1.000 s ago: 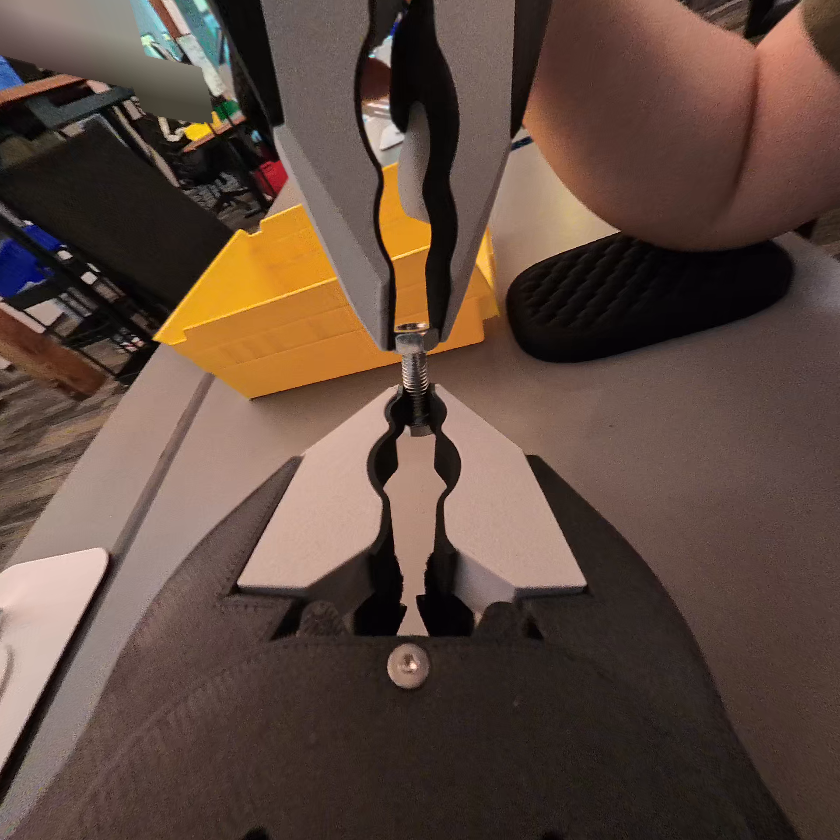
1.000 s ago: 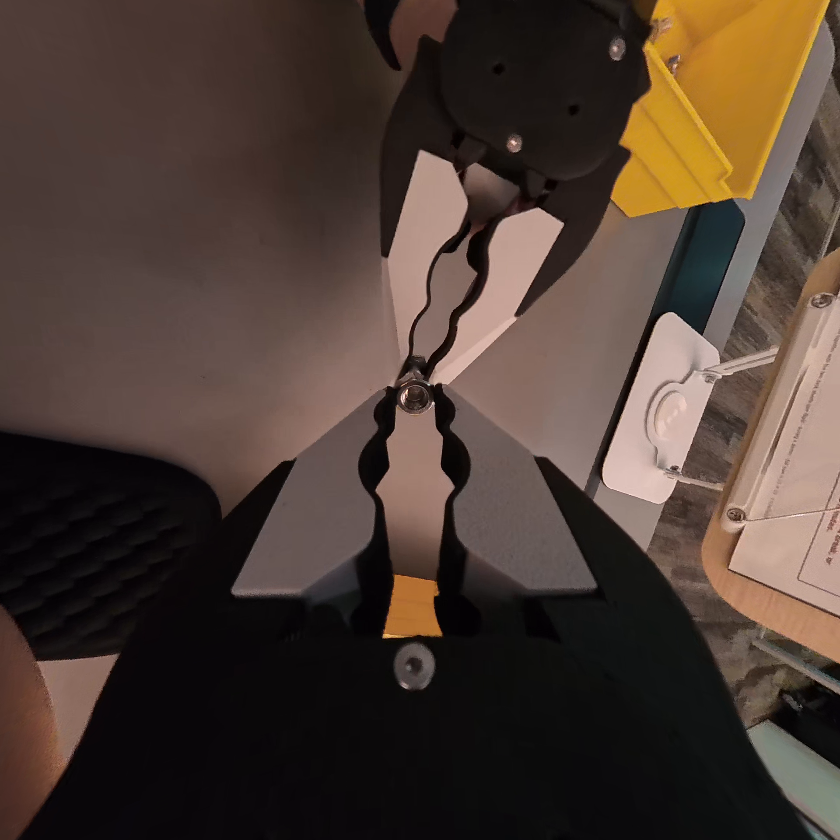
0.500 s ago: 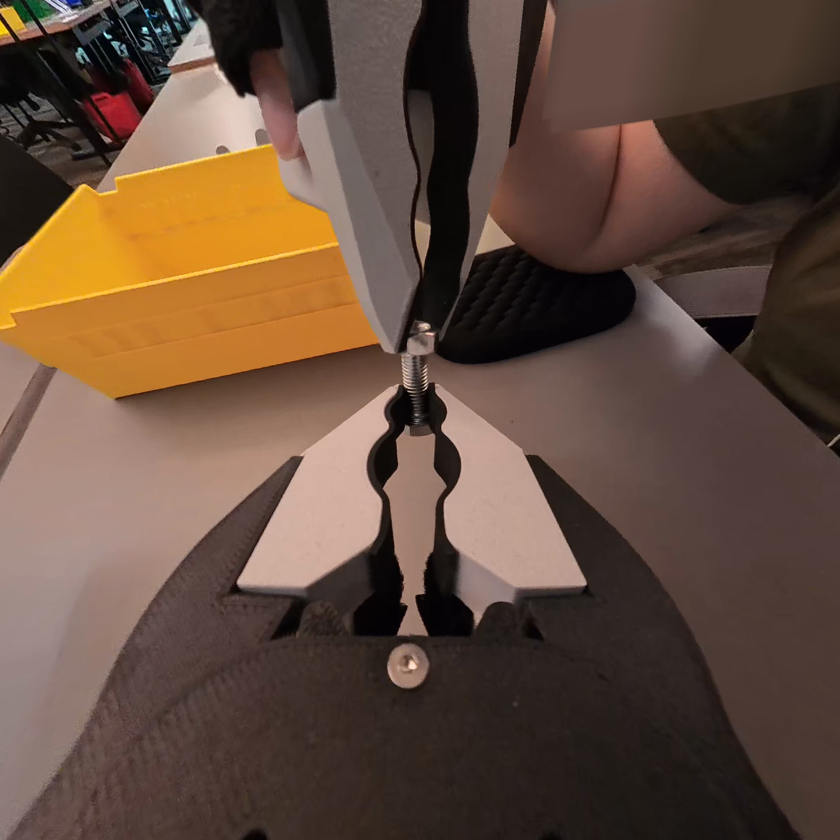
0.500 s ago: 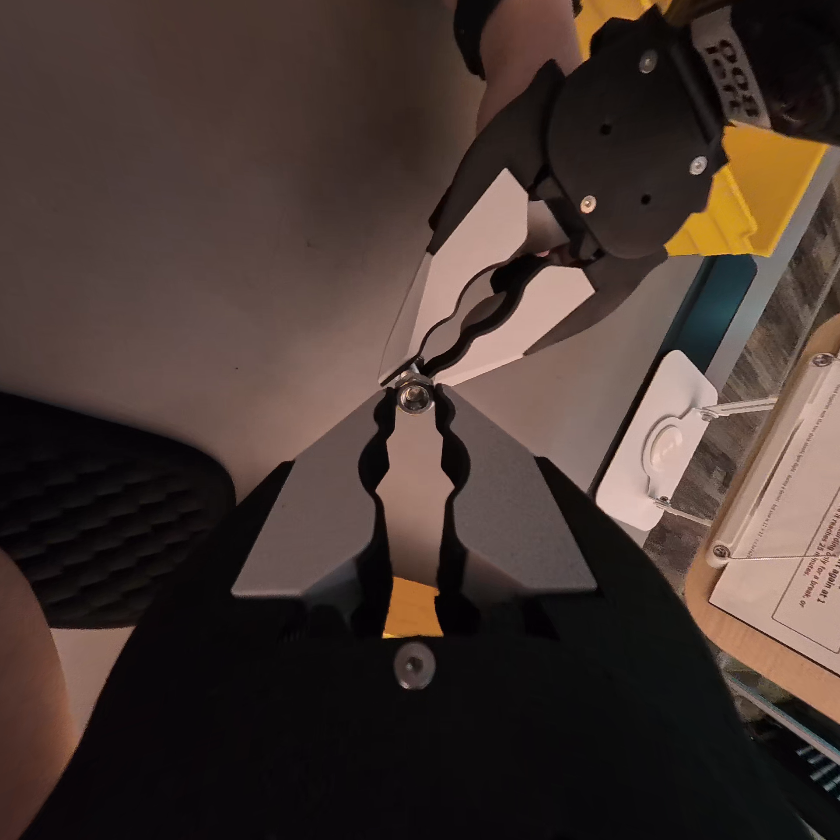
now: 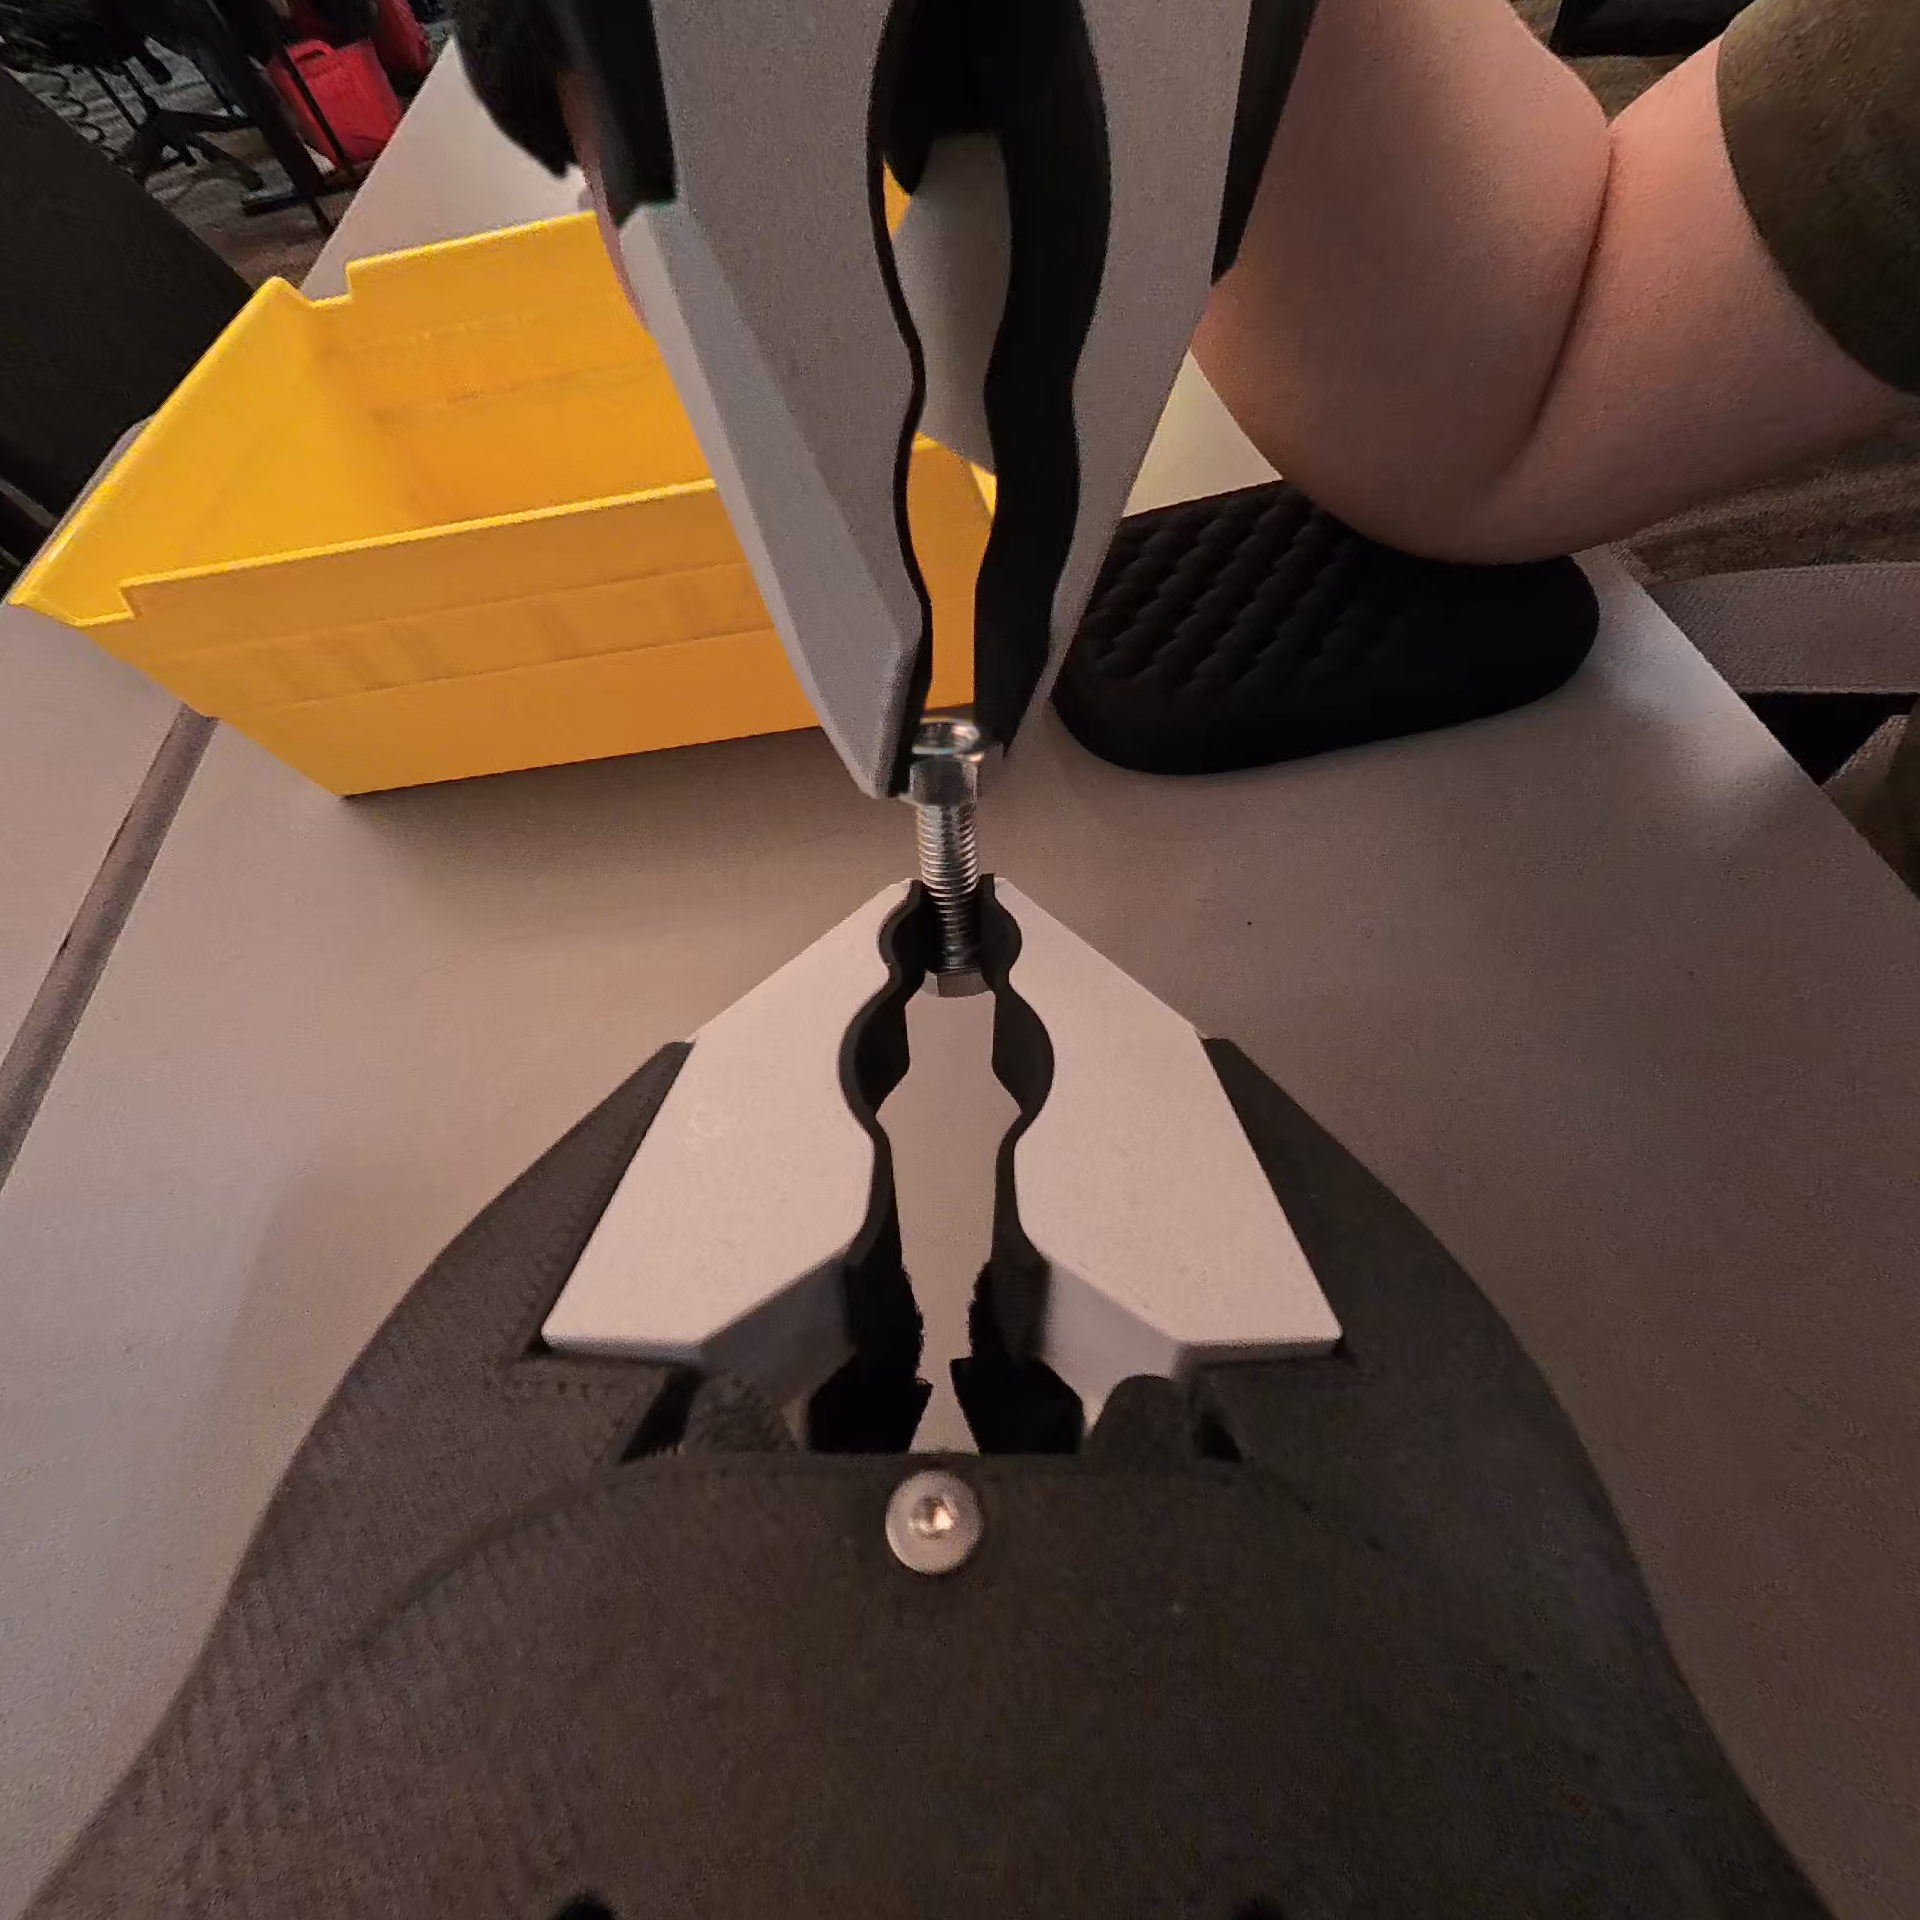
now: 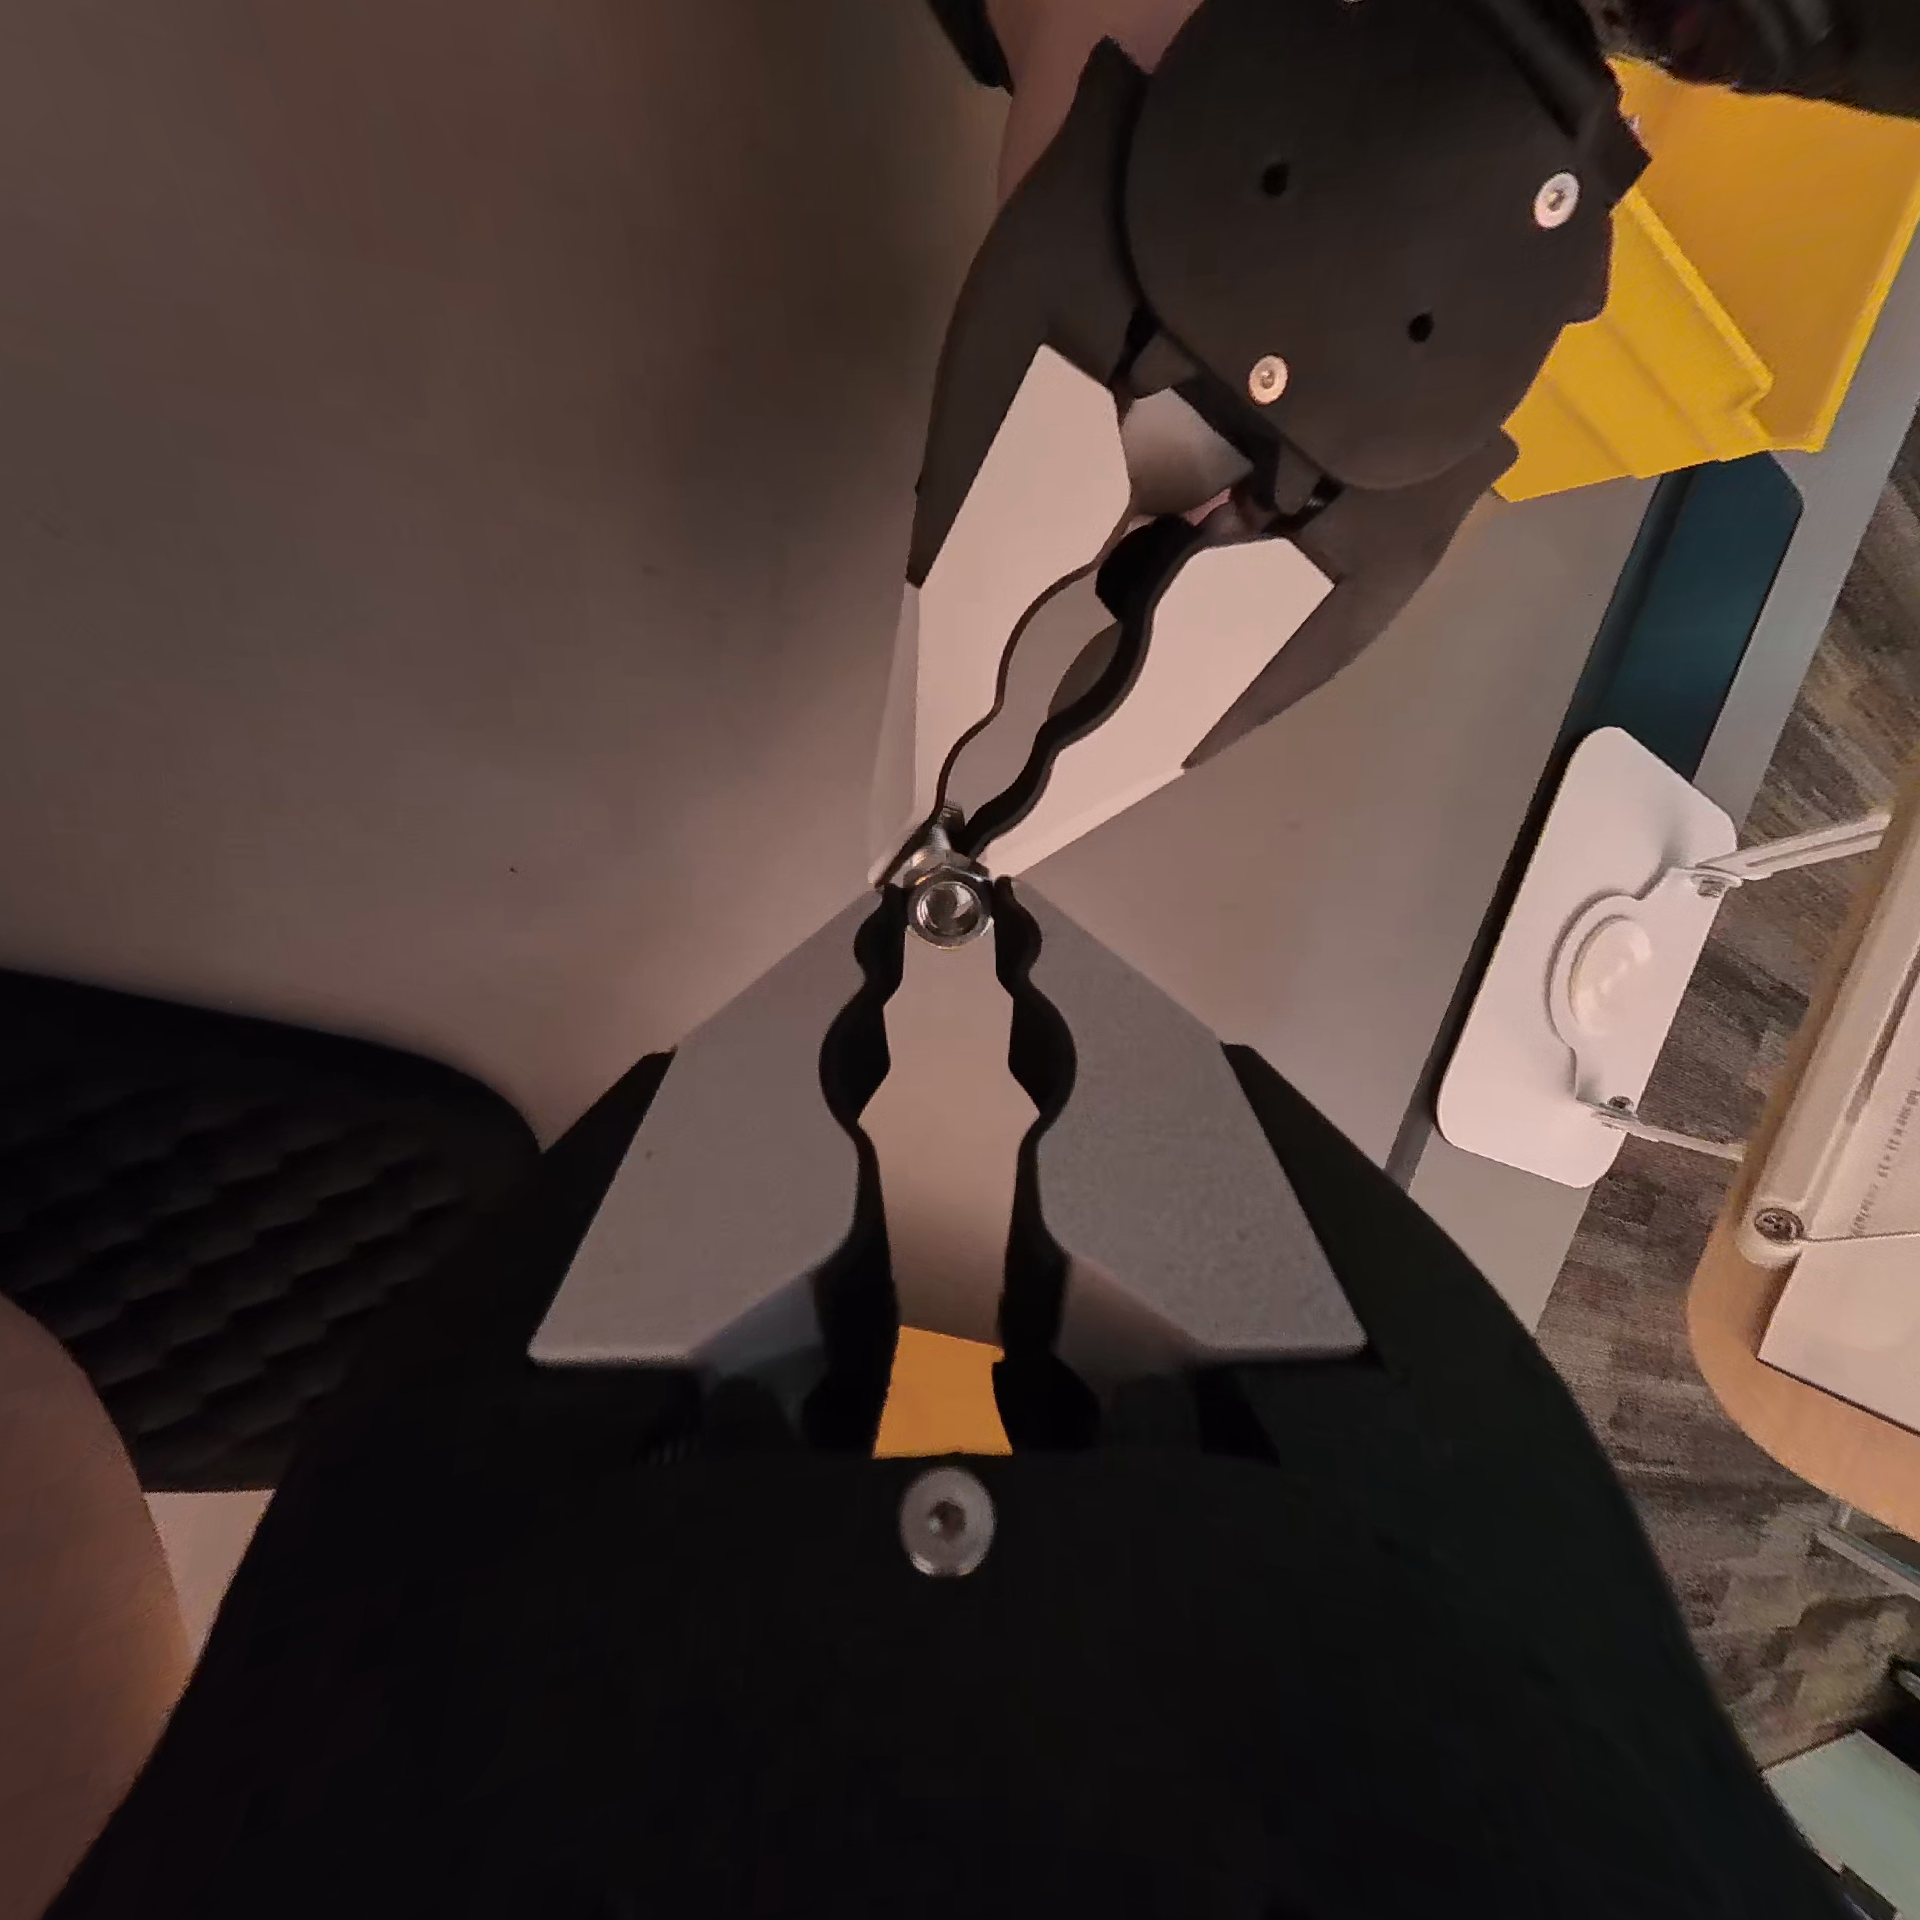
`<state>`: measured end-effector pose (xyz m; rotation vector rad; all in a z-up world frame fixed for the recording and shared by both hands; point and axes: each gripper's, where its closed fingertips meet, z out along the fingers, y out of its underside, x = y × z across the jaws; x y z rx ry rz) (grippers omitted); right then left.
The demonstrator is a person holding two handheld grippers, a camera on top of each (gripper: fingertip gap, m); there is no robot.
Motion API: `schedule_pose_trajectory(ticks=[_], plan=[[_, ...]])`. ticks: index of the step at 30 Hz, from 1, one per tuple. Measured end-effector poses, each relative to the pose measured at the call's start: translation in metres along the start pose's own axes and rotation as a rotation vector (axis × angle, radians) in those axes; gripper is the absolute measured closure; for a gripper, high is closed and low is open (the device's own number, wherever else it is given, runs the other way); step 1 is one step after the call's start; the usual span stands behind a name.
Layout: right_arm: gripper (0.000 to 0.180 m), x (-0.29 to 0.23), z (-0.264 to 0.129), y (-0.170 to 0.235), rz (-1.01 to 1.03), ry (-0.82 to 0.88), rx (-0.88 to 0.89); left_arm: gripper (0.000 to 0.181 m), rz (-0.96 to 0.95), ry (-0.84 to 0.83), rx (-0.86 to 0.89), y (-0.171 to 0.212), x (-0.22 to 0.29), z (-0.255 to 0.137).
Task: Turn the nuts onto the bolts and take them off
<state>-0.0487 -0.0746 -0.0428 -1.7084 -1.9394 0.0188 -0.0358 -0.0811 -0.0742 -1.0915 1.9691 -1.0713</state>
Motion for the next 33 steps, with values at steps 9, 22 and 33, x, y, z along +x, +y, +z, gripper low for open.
schedule_pose_trajectory(ticks=[9, 22, 33], plan=[[0.163, -0.004, 0.001, 0.002, 0.005, -0.020, -0.019, 0.174, 0.019, 0.000, 0.000, -0.001, 0.001, 0.000], [0.163, -0.002, 0.002, 0.003, 0.050, -0.019, -0.022, 0.173, 0.035, -0.021, -0.005, -0.001, -0.001, -0.001], [0.164, 0.032, -0.003, 0.006, 0.497, -0.032, 0.103, 0.174, 0.021, -0.217, -0.022, -0.007, -0.031, -0.014]])
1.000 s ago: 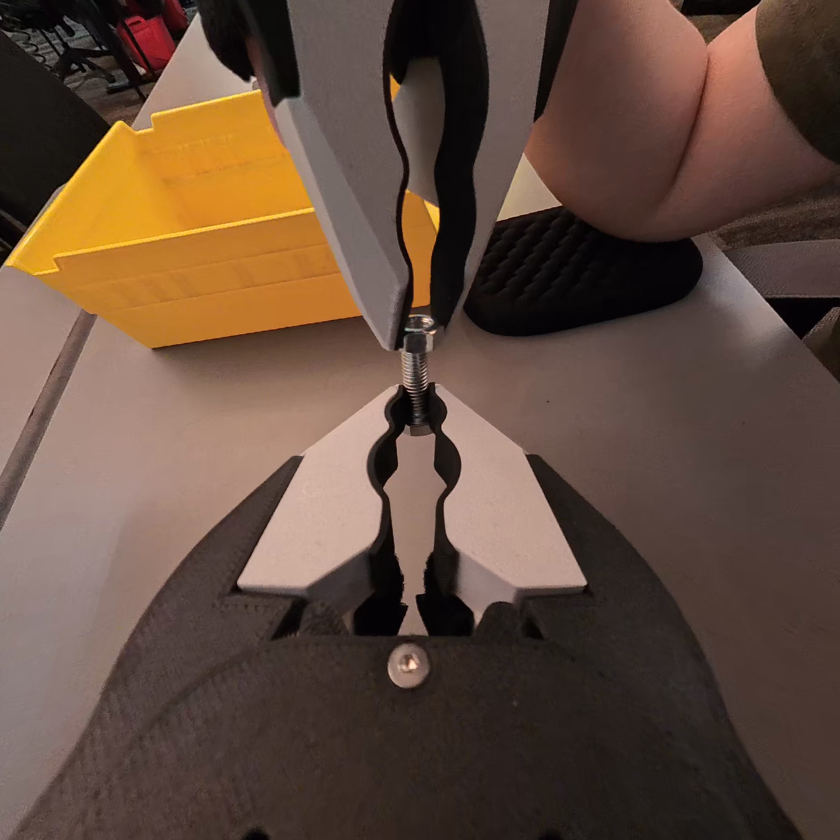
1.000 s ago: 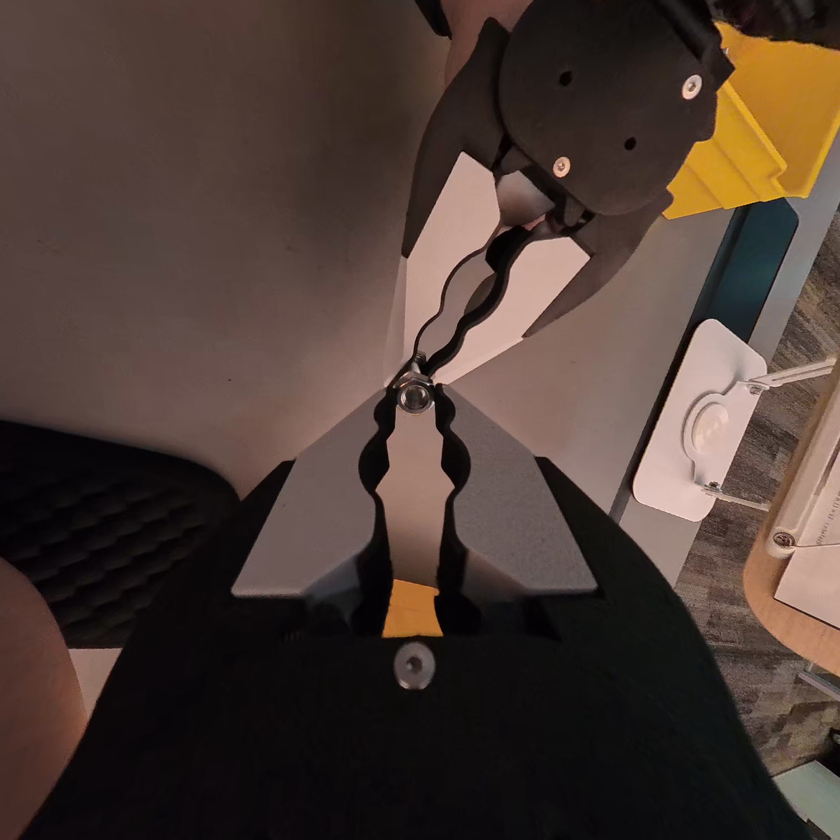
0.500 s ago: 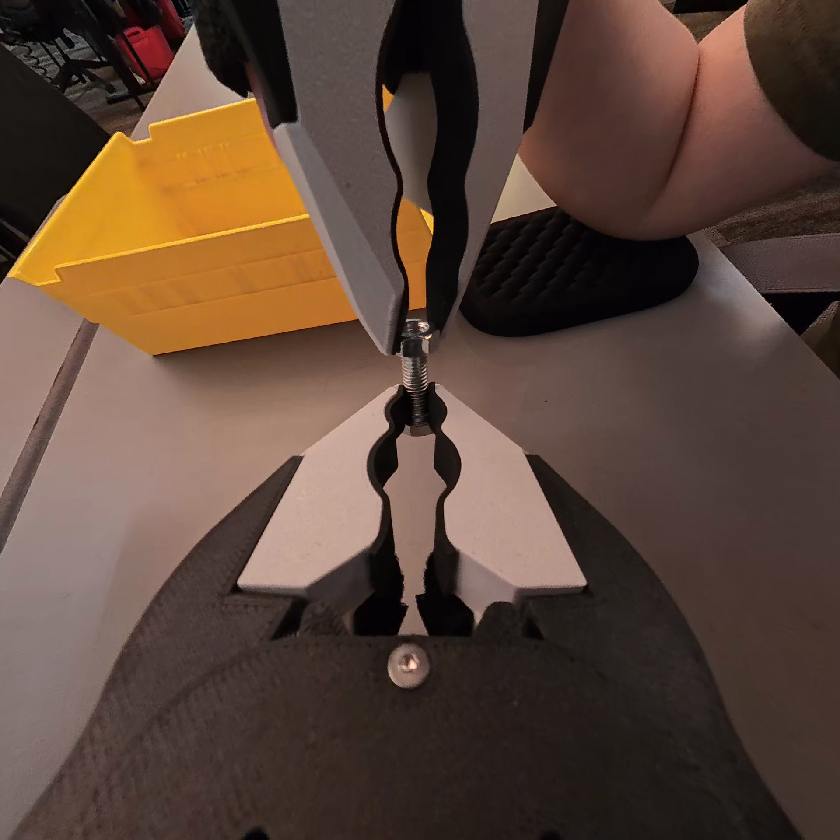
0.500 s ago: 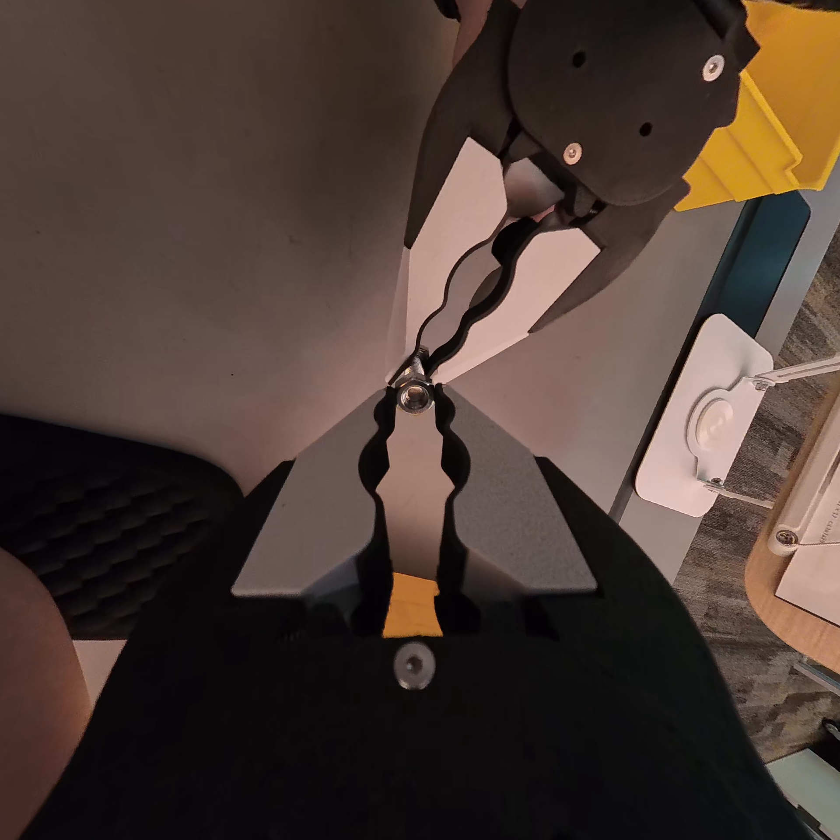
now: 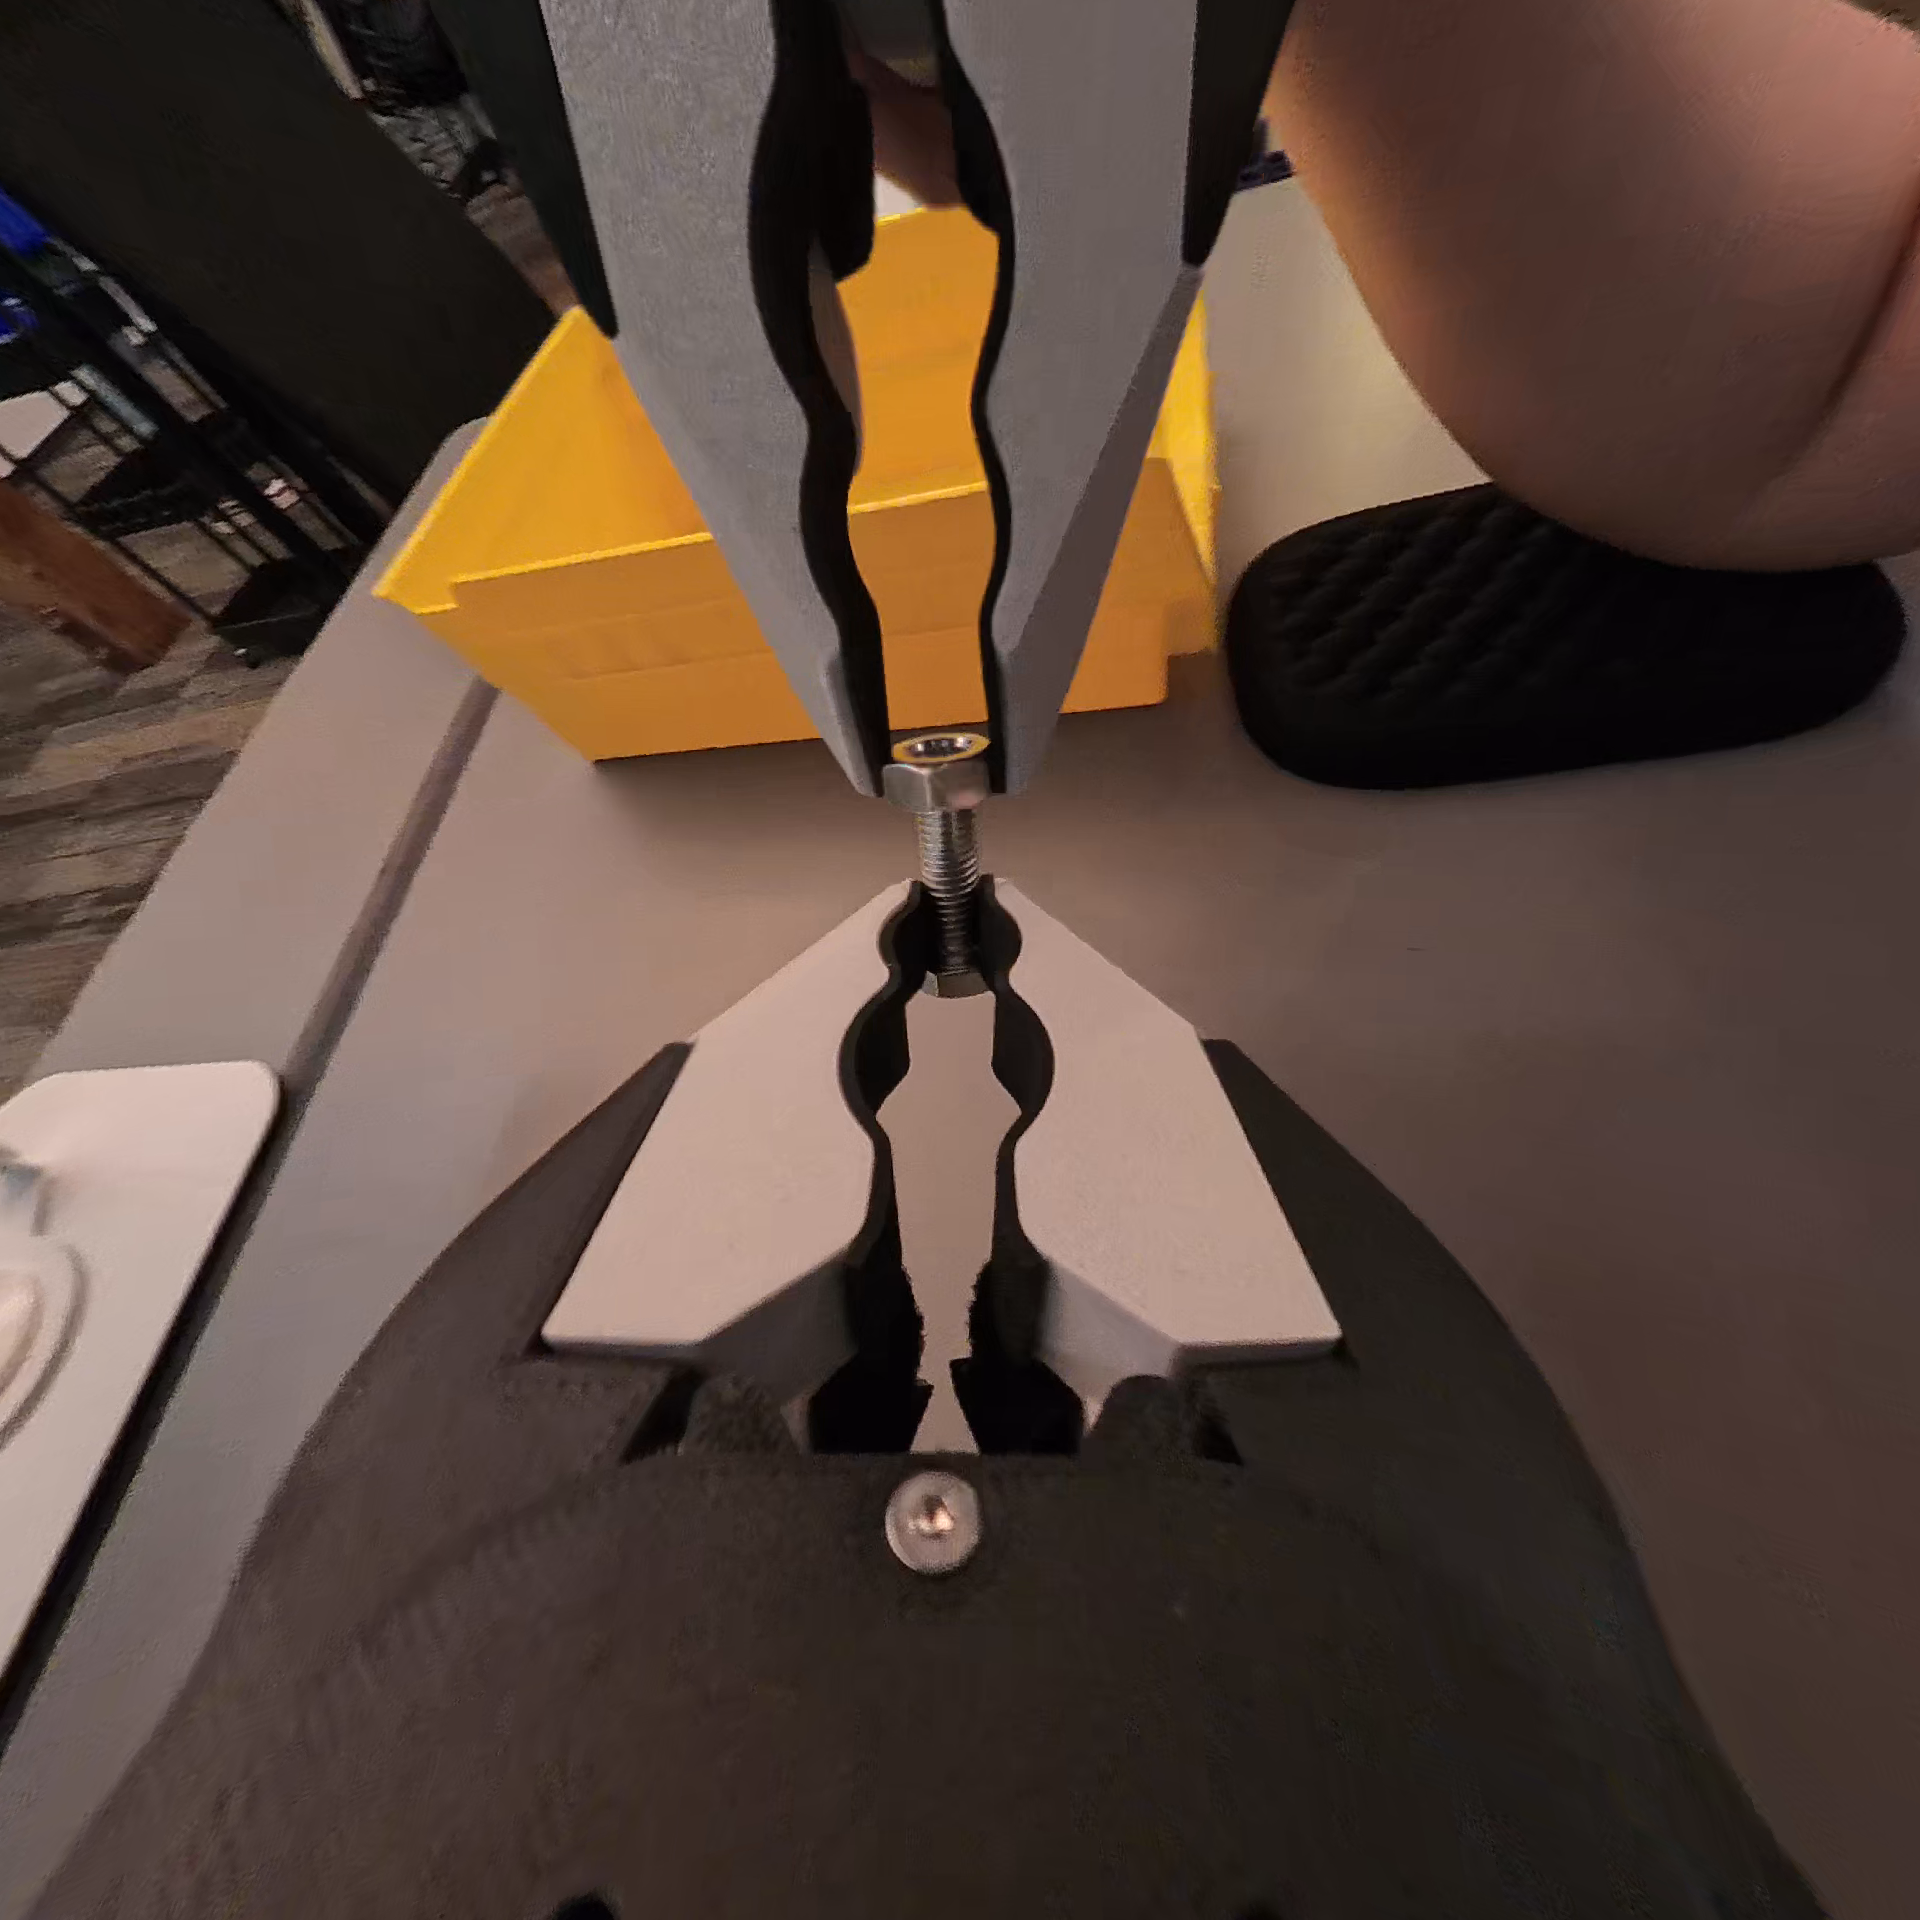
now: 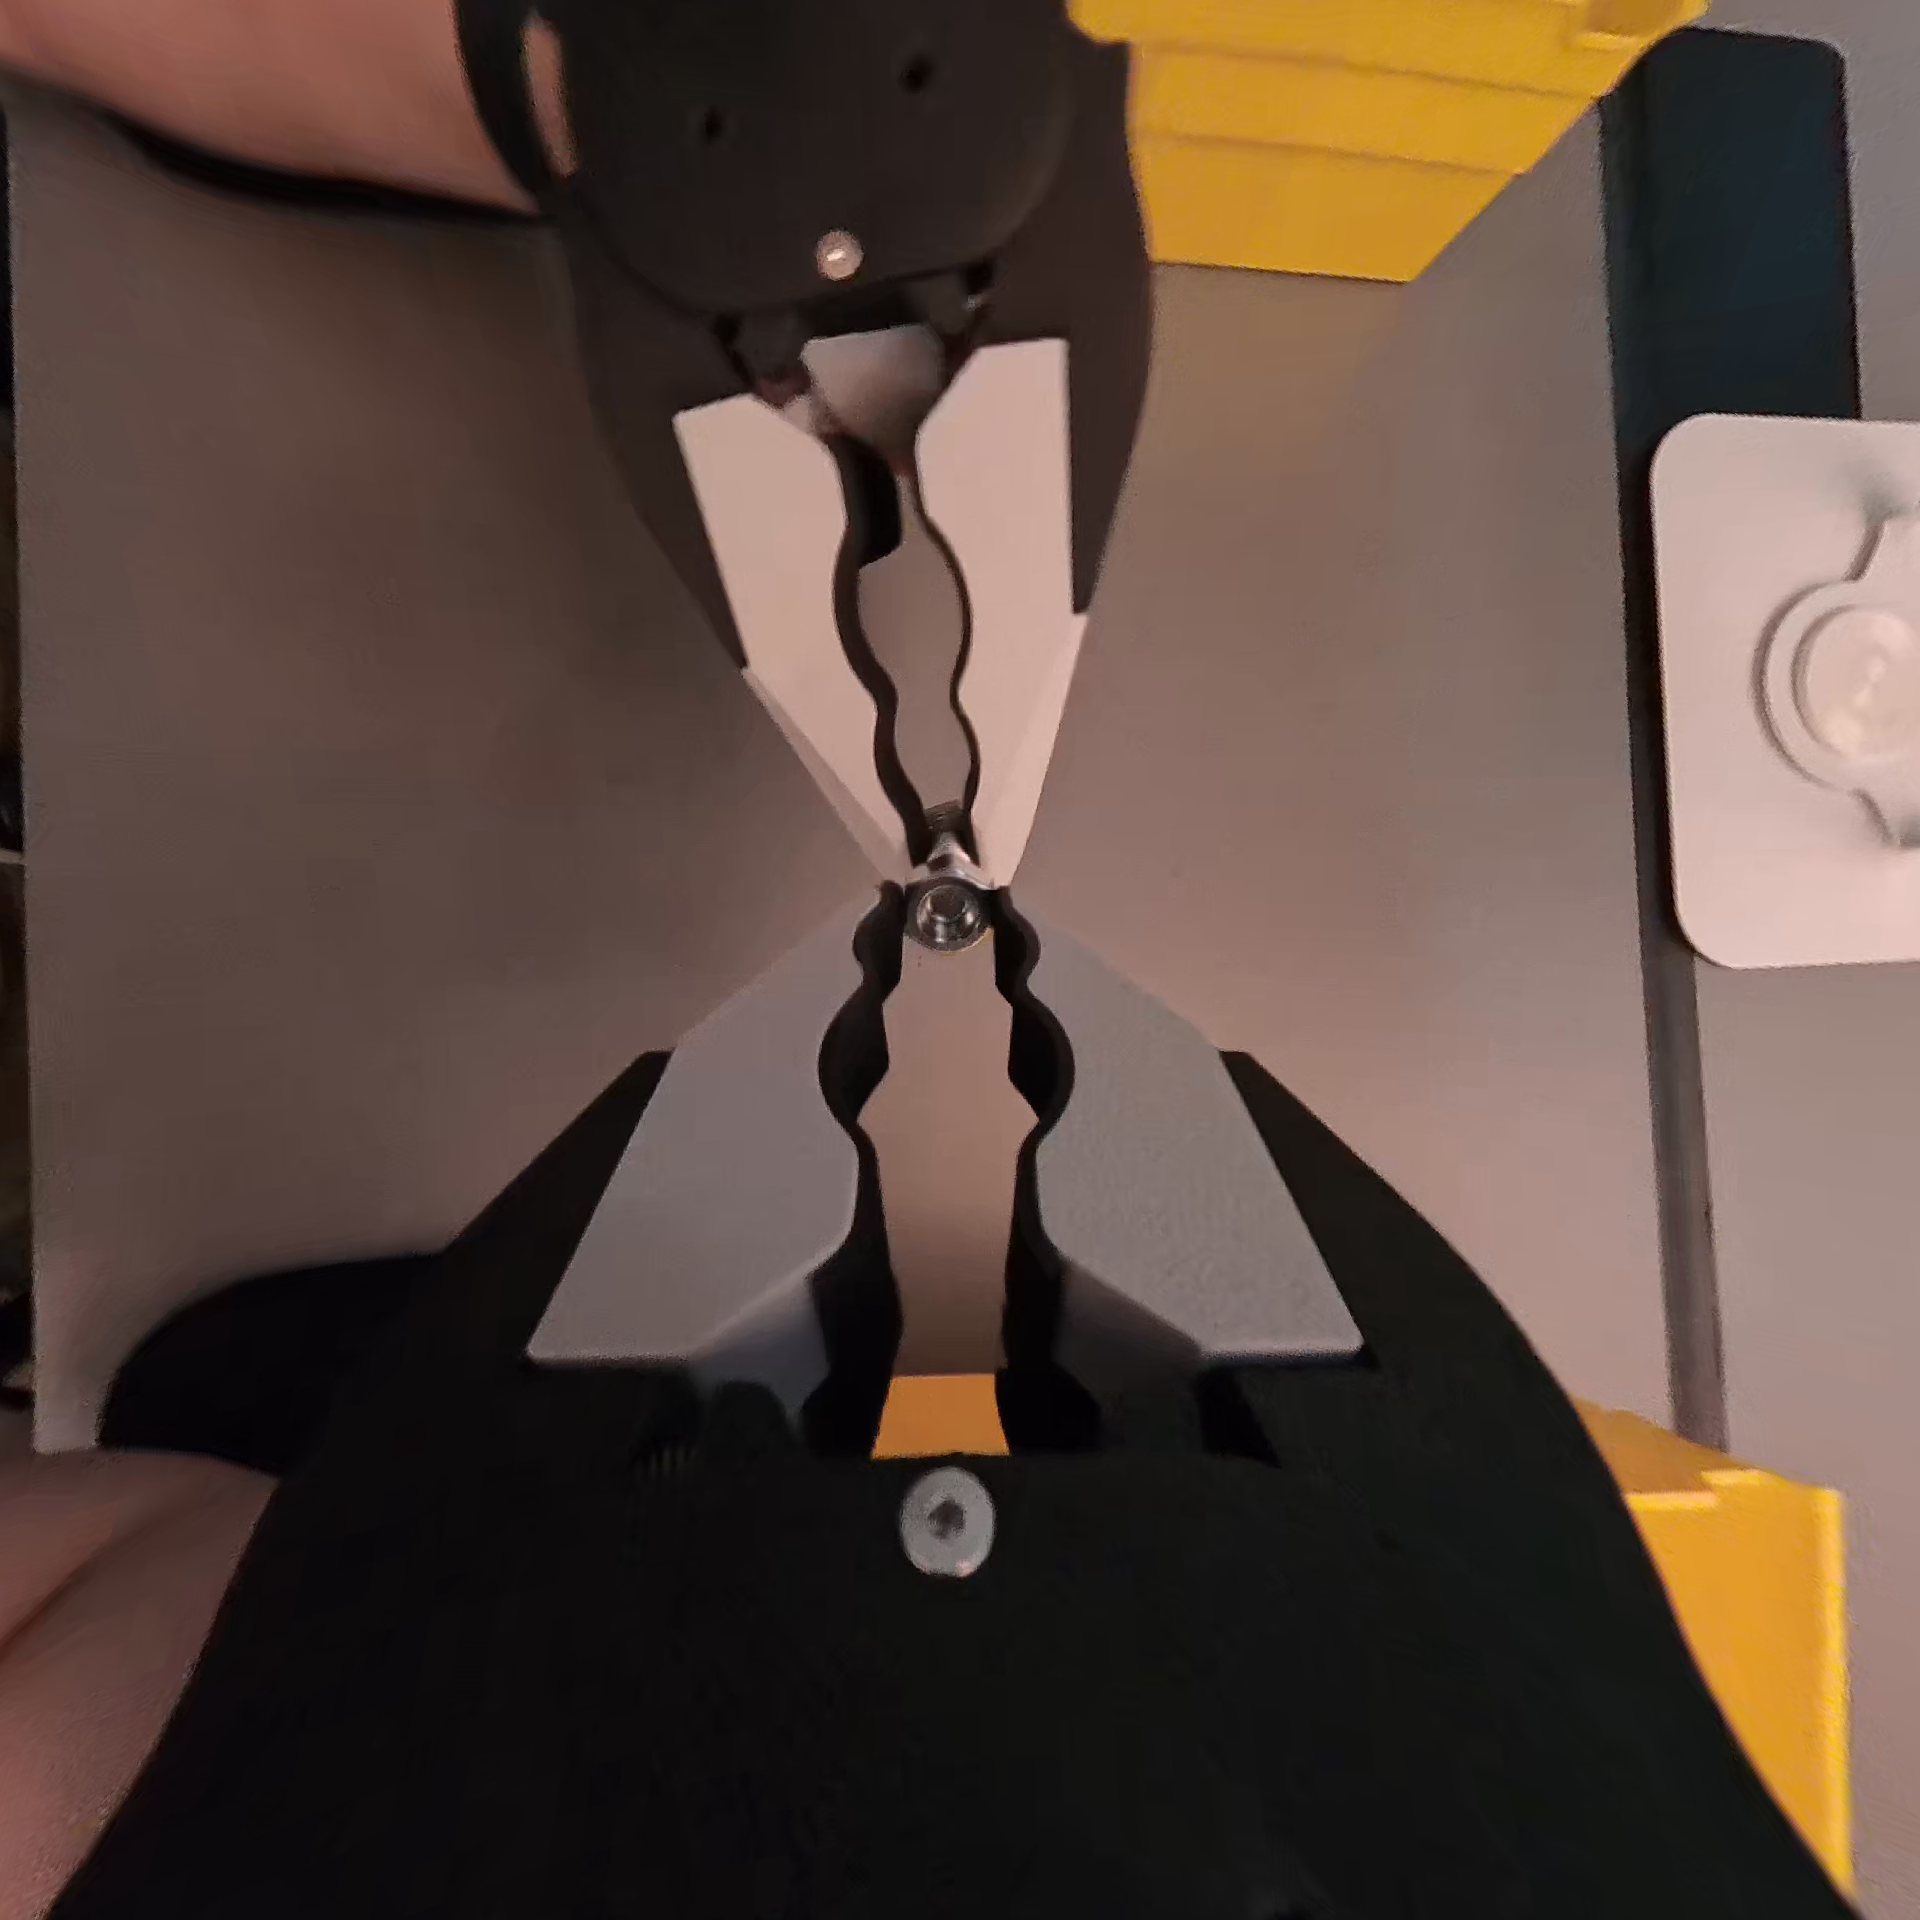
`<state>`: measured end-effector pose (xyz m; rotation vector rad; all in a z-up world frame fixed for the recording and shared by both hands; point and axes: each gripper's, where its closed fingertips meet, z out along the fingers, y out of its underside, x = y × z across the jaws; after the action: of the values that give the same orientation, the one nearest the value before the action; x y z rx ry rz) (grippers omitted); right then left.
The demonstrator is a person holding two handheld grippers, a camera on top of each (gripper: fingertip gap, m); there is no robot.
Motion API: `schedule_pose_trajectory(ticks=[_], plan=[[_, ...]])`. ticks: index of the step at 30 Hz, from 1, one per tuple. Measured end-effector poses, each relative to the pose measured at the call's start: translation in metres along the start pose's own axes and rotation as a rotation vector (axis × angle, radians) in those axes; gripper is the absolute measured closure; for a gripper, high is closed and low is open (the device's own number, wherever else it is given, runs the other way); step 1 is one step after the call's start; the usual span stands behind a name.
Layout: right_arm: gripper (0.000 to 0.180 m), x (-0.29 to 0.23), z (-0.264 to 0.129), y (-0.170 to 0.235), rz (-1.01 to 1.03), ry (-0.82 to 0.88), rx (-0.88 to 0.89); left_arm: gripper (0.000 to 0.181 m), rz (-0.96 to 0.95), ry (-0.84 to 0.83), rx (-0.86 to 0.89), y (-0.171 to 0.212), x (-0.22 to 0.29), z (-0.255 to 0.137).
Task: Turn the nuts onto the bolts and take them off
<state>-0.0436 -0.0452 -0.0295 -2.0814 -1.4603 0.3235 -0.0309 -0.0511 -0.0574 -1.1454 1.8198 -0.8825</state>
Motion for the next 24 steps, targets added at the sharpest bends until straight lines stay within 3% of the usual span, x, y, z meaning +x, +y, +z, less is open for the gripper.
schedule_pose_trajectory(ticks=[16, 21, 24], plan=[[0.162, 0.038, -0.004, -0.028, 0.582, -0.057, 0.218, 0.174, 0.093, -0.385, -0.134, -0.002, -0.051, -0.024], [0.161, 0.040, -0.010, -0.039, 0.562, -0.063, 0.290, 0.174, 0.100, -0.423, -0.102, -0.010, -0.055, -0.030], [0.145, 0.042, -0.020, -0.048, 0.458, -0.017, 0.347, 0.174, 0.018, -0.404, -0.021, -0.020, -0.056, -0.036]])
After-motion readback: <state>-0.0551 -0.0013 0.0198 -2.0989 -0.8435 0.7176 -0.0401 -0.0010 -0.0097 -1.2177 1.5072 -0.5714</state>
